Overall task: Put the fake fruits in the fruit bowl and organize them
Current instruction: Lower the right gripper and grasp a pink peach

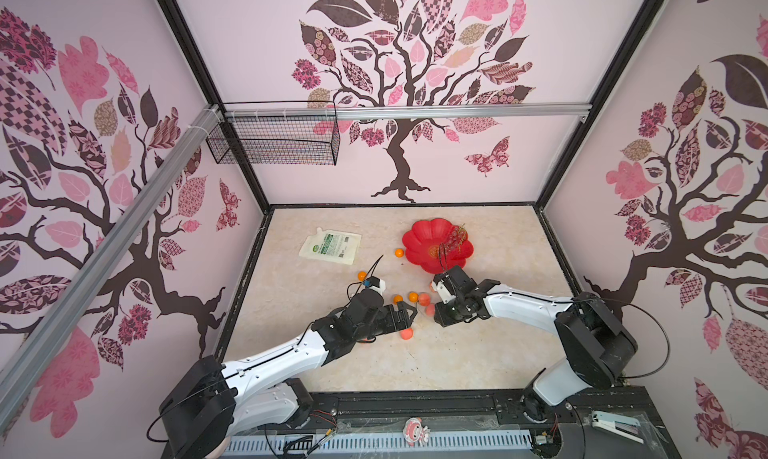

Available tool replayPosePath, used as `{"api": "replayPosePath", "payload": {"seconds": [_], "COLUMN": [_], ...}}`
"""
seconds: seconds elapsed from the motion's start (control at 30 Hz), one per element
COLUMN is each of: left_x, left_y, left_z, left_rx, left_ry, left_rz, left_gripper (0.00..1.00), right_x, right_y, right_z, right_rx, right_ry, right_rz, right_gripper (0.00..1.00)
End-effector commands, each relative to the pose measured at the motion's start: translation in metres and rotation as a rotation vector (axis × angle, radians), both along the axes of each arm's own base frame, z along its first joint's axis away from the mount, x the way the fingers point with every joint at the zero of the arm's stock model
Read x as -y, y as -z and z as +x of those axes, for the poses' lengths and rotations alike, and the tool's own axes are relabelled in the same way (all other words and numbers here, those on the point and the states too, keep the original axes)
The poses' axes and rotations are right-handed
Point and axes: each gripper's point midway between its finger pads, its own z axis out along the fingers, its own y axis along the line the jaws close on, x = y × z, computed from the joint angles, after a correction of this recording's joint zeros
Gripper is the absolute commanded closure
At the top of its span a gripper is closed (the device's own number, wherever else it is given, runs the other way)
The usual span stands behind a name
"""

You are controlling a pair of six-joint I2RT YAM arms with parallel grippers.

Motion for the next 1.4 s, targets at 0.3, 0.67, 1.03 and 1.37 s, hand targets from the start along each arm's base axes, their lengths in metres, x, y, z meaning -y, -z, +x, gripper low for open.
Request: {"api": "replayPosePath", "payload": {"seconds": [0.3,0.67,1.03,1.37], "left_x": [-0.001,-0.001,-0.002,-0.002], "left_y": [0.014,0.015,0.016,0.012], "left_z": [-0.003,-0.003,-0.003,-0.002], "left_rx": [-0.026,-0.03,-0.032,-0.02], "left_ry": [0.02,0.018,0.017,0.017], "left_rz": [0.015,0.015,0.014,0.021], "left_gripper": [0.03,0.03,0.03,0.03], "right_x": [-0.005,0.001,0.002,0.004], "right_y": [0.009,0.018,0.02,0.011], "right_z": [0.011,0.007,0.003,-0.001], "right_rx": [0.005,-0.016,-0.025,-0.024], "right_ry": [-0.014,-0.007,-0.016,-0.012], "right_rz": [-0.036,-0.06,-0.061,-0.056], "right_gripper": [0.68,0.76,0.87,0.96]}}
